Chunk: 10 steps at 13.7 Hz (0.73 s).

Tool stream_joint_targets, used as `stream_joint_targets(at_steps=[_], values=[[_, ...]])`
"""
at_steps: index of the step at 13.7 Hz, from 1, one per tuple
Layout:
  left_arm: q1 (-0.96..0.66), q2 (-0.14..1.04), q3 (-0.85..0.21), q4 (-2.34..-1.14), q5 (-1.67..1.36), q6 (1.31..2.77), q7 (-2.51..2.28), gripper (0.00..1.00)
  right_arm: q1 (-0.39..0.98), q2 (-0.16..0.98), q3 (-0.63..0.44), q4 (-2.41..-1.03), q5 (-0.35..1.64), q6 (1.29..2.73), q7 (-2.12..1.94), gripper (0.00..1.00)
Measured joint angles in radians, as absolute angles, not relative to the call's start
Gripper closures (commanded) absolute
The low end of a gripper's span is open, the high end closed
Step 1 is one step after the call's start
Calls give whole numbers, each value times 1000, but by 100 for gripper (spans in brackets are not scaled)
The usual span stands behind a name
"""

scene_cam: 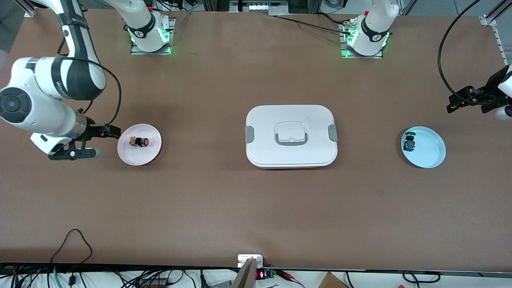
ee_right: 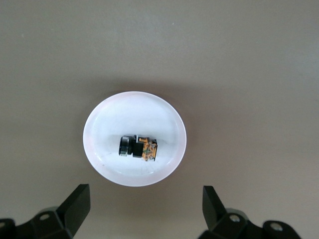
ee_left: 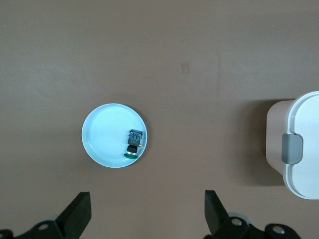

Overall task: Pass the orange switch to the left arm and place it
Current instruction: 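Lower the open right gripper over the orange switch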

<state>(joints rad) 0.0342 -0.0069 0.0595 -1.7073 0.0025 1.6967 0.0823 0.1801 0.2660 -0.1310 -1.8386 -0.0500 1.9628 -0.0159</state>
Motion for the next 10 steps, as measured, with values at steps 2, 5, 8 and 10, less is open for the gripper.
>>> stream_joint_targets(at_steps=[2, 5, 8, 10], values=[[34, -7, 59, -1707, 2, 1697, 82, 0, 180, 267, -131, -1905, -50, 2036, -15, 0], [34, -7, 59, -1707, 2, 1697, 82, 0, 180, 267, -131, -1972, -49, 2105, -12, 0], [34, -7, 59, -1707, 2, 1697, 82, 0, 181, 267, -131, -2027, -40, 2162, 14, 0], [34, -7, 59, -1707, 2, 1697, 82, 0, 181, 271, -130, -2053, -35, 2182, 39, 0]])
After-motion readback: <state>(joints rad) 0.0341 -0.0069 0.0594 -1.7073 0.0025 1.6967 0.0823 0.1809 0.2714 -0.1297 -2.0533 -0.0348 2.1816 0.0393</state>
